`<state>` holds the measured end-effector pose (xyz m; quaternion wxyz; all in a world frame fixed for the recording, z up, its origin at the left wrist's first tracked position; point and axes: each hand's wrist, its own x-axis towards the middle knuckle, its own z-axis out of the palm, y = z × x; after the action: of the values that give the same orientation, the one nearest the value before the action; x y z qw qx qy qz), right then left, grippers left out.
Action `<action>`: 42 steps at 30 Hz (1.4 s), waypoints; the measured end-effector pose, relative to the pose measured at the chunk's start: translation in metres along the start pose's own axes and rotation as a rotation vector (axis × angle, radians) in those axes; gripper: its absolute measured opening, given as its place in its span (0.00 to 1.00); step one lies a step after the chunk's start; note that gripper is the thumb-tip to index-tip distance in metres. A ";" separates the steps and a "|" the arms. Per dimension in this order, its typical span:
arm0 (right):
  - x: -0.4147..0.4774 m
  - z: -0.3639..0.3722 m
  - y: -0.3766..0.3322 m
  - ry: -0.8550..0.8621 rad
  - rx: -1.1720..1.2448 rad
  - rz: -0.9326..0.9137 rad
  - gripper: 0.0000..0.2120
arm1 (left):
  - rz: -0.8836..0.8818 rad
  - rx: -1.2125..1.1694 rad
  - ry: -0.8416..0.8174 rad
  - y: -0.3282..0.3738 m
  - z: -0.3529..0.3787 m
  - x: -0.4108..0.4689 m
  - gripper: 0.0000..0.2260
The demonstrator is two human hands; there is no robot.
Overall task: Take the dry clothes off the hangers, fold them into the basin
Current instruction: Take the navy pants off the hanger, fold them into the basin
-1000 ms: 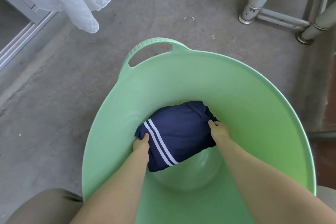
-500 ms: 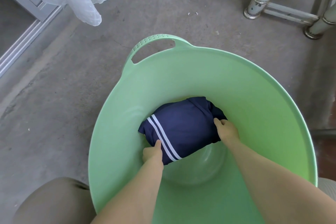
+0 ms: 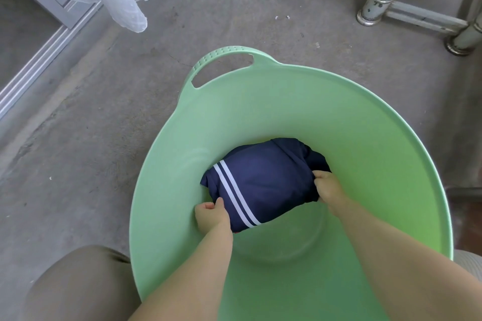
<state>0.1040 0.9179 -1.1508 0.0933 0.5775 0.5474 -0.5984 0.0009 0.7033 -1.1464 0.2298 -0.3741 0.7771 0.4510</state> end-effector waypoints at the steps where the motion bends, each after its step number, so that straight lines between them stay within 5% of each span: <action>1: -0.001 0.000 -0.001 -0.053 -0.014 -0.002 0.17 | -0.019 0.014 -0.033 0.001 0.002 -0.002 0.08; 8: -0.010 -0.004 -0.017 -0.390 0.067 -0.015 0.10 | -0.074 -0.033 -0.236 0.009 0.007 -0.013 0.04; 16: 0.009 0.026 -0.032 -0.126 -0.522 -0.275 0.13 | -0.081 0.036 -0.180 0.009 0.007 -0.005 0.20; 19: 0.012 0.025 -0.034 0.016 -0.340 -0.337 0.08 | 0.001 0.077 -0.144 0.008 0.006 -0.002 0.20; 25: 0.015 0.013 -0.021 0.264 -0.026 -0.146 0.04 | 0.012 0.097 -0.028 0.001 0.003 0.003 0.14; 29: 0.012 0.019 -0.015 0.161 0.010 -0.115 0.08 | -0.023 0.119 -0.120 -0.005 -0.001 0.007 0.13; 36: 0.003 0.002 -0.014 -0.134 -0.308 -0.032 0.09 | -0.309 0.268 -0.471 -0.006 -0.013 -0.003 0.16; 42: 0.018 -0.008 -0.003 0.098 -0.141 -0.132 0.12 | -0.305 0.288 -0.379 -0.010 -0.021 0.015 0.15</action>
<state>0.1004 0.9345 -1.1609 0.0671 0.5607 0.6291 -0.5342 -0.0014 0.6761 -1.1518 0.4869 -0.3594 0.7110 0.3579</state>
